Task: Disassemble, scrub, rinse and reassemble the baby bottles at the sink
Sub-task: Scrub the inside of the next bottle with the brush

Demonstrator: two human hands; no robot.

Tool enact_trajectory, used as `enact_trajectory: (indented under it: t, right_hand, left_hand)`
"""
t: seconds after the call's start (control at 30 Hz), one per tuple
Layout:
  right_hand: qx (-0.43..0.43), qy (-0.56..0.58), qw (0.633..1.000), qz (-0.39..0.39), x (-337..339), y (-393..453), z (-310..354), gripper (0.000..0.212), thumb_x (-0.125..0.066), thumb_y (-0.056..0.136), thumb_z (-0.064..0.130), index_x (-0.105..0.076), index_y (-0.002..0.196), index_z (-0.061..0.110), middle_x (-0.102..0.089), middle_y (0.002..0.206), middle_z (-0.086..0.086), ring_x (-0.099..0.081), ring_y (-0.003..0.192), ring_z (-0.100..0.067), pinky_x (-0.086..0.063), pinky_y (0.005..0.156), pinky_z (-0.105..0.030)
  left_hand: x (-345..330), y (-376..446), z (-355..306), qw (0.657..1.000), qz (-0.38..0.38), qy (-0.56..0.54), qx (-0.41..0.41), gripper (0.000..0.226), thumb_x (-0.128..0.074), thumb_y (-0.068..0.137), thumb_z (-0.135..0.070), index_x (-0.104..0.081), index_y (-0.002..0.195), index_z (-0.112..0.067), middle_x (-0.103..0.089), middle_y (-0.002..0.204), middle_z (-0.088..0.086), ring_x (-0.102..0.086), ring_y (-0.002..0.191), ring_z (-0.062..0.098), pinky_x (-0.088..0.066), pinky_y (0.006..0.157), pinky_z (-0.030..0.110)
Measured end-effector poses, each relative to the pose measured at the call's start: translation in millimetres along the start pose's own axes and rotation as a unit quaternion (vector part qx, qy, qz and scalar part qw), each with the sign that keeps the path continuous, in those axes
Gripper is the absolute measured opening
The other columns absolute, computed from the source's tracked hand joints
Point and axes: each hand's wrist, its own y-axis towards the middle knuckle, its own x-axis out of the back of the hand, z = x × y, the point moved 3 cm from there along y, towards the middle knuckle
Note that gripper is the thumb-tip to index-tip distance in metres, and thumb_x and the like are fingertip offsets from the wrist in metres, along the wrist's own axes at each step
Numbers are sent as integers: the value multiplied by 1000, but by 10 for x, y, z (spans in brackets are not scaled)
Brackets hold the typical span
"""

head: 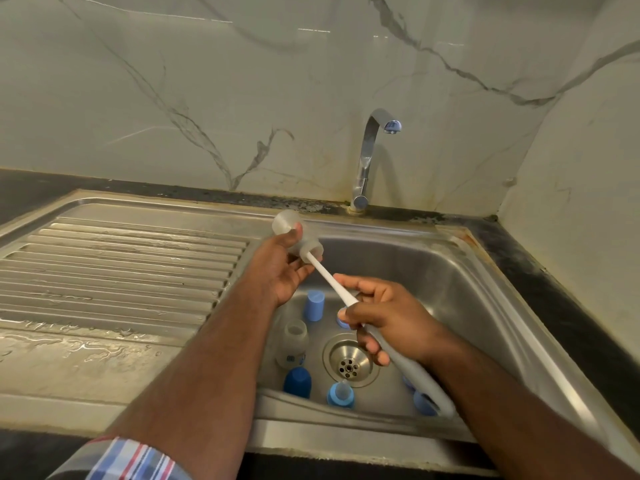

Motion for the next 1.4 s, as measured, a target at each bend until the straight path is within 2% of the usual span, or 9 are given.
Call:
enact_trajectory:
  t: [0.1, 0.23, 0.37, 0.53, 0.7, 0.8, 1.1, 1.3, 1.4]
  right_hand:
    - [-8, 92, 996, -4, 25, 9, 41, 48, -59, 90, -5, -60, 131, 20, -56, 75, -16, -43, 40, -15, -35, 33, -21]
    - [-22, 95, 995, -22, 15, 57, 0, 47, -60, 90, -3, -60, 129, 23, -58, 77, -15, -44, 41, -15, -35, 34, -21]
    - [-15, 29, 999, 22, -25, -3, 28, 52, -62, 91, -2, -59, 132, 28, -57, 70, -9, -46, 40, -16, -38, 34, -22]
    - [10, -150, 988, -39, -10, 1, -1, 58, -63, 92, 4, -54, 140, 35, -61, 73, -4, -51, 43, -16, -42, 39, -25]
    - [-20, 118, 993, -18, -108, 15, 7, 46, -59, 93, 0, -57, 134, 21, -58, 74, -11, -45, 40, -14, -36, 34, -21]
    - [-31, 181, 982, 36, -120, 25, 17, 47, -55, 94, 0, -57, 136, 21, -56, 74, -11, -43, 39, -12, -34, 31, -20]
    - [-10, -143, 989, -28, -52, 28, -28, 60, -58, 95, 3, -49, 145, 36, -57, 69, -10, -48, 42, -15, -39, 36, -23]
    - [-24, 115, 993, -2, -57, 42, -22, 51, -54, 95, -1, -56, 139, 25, -56, 73, -10, -43, 39, -13, -34, 32, -19]
    - [-29, 98, 994, 31, -76, 46, -29, 53, -54, 94, -3, -56, 139, 25, -55, 71, -11, -43, 37, -13, -33, 31, -18]
  left_hand:
    - [-13, 0, -20, 999, 20, -40, 9, 43, -67, 96, -18, -50, 131, 1, -62, 121, 25, -68, 112, 40, -61, 84, 44]
    - [-41, -14, -2, 997, 38, -58, 22, 34, -64, 98, -16, -49, 123, 2, -60, 125, 26, -69, 110, 43, -60, 86, 48]
    - [-29, -5, -26, 997, 44, -64, 21, 32, -60, 100, -16, -49, 123, 3, -56, 125, 28, -67, 109, 46, -56, 95, 50]
    - [8, 21, -16, 998, 24, -64, 10, 50, -62, 99, -17, -41, 140, 3, -57, 127, 29, -69, 107, 46, -59, 90, 50]
    - [-20, 5, -18, 996, 28, -88, 6, 45, -60, 101, -17, -44, 137, 5, -58, 126, 29, -68, 107, 48, -61, 83, 53]
    - [-46, -22, -33, 993, 44, -105, 14, 38, -59, 101, -18, -48, 130, 5, -57, 124, 29, -67, 108, 49, -60, 88, 54]
    - [-23, -18, -36, 993, 24, -112, 13, 41, -61, 100, -16, -47, 132, 5, -57, 122, 29, -66, 108, 48, -57, 94, 53]
    - [-47, -21, -41, 992, 30, -121, 9, 30, -57, 103, -19, -51, 121, 5, -58, 120, 30, -66, 110, 47, -54, 99, 54]
    - [-32, -1, -65, 992, 23, -125, 4, 28, -58, 103, -18, -52, 120, 3, -53, 124, 29, -66, 108, 48, -55, 98, 53]
